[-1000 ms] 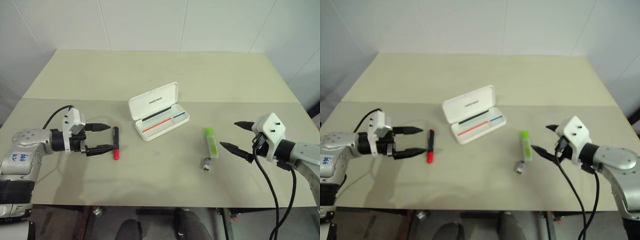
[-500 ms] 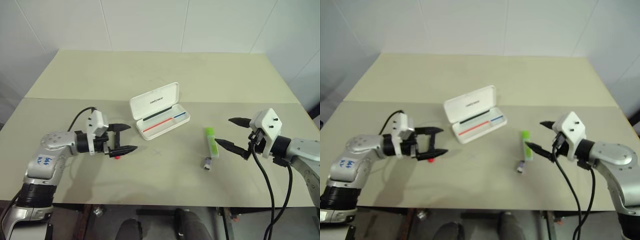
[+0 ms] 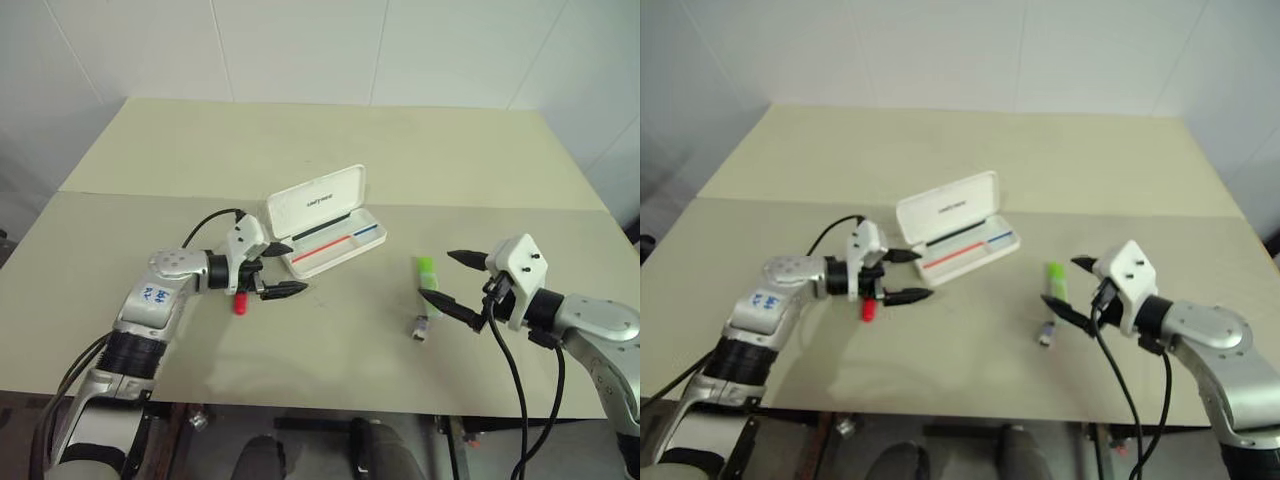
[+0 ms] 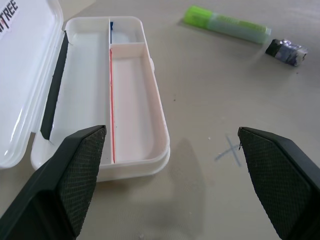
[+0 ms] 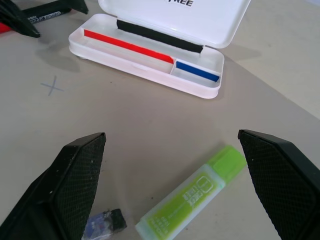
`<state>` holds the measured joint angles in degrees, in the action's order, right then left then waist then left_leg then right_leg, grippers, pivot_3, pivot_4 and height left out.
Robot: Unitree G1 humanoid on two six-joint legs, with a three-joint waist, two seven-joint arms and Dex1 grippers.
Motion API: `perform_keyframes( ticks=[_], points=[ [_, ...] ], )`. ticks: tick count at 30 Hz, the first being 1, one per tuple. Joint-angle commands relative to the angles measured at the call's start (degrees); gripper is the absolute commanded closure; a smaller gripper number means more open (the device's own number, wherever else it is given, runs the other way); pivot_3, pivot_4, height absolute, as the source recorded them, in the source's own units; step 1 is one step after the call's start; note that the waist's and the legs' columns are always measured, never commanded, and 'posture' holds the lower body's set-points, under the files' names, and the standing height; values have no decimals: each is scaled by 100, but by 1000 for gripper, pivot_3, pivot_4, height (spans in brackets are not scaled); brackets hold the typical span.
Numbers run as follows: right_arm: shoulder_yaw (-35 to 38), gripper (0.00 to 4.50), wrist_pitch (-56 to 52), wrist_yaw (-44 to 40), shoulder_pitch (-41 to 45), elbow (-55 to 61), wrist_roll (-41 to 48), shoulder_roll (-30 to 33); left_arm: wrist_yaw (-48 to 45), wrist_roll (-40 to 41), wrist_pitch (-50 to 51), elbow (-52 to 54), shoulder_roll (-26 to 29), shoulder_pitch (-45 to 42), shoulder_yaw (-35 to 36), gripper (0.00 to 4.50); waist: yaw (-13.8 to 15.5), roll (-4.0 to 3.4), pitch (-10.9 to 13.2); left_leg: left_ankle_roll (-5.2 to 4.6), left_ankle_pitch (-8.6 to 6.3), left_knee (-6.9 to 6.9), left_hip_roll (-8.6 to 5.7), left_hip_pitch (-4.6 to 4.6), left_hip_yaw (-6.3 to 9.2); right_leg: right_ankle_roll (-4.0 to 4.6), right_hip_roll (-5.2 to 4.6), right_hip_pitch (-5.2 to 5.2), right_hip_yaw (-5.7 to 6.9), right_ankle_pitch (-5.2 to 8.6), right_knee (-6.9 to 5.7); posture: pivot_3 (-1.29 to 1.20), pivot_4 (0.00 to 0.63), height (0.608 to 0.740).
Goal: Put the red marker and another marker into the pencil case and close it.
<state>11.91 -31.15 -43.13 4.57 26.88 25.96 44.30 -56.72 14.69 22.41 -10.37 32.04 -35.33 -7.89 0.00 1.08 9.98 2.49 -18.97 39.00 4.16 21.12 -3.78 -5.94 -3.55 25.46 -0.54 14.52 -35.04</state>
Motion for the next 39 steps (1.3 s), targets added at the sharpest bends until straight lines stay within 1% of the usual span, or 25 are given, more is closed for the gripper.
perform_keyframes(
  ticks=[1,5,10,15,33,36,39],
  points=[
    [383,16,184,-52,-180,301,149,8,-98,-139,-47,-124,-55,-309,-114,0,4,0,0,-1,-1,0,0,-1,0,0,0,0,0,0,0,0,150,740],
    [609,16,240,4,-410,300,83,42,-257,-239,-42,-371,-234,-650,-320,0,26,0,0,-1,-1,3,-2,0,1,0,0,-1,0,0,0,0,150,740],
    [591,16,185,256,-639,548,81,-143,-517,-266,-64,-541,-343,-862,-464,0,21,1,0,-2,-1,5,-3,0,3,-2,0,-1,-1,-1,-1,0,150,740],
    [663,16,151,421,-819,709,66,-210,-574,-474,-45,-858,-416,-1064,-629,0,2,1,0,-3,-1,5,-6,-1,5,-3,-1,-1,-5,-2,-1,0,150,740],
    [652,16,149,578,-808,742,73,-167,-422,-1167,-363,-1727,-854,-1412,-900,0,9,2,1,-9,0,7,-11,-1,6,-5,-1,-2,-10,-3,0,0,150,740],
    [639,0,140,575,-756,718,64,-152,-312,-1406,-499,-1911,-888,-1506,-1003,633,9,3,1,-12,2,7,-17,-2,9,-4,-1,-2,-14,-4,-1,0,150,740],
    [629,0,145,571,-734,706,49,-153,-253,-1577,-671,-1982,-900,-1553,-1072,1623,2,3,1,-14,1,7,-25,-4,17,-4,-1,-2,-21,-4,0,0,150,740]
  ],
)
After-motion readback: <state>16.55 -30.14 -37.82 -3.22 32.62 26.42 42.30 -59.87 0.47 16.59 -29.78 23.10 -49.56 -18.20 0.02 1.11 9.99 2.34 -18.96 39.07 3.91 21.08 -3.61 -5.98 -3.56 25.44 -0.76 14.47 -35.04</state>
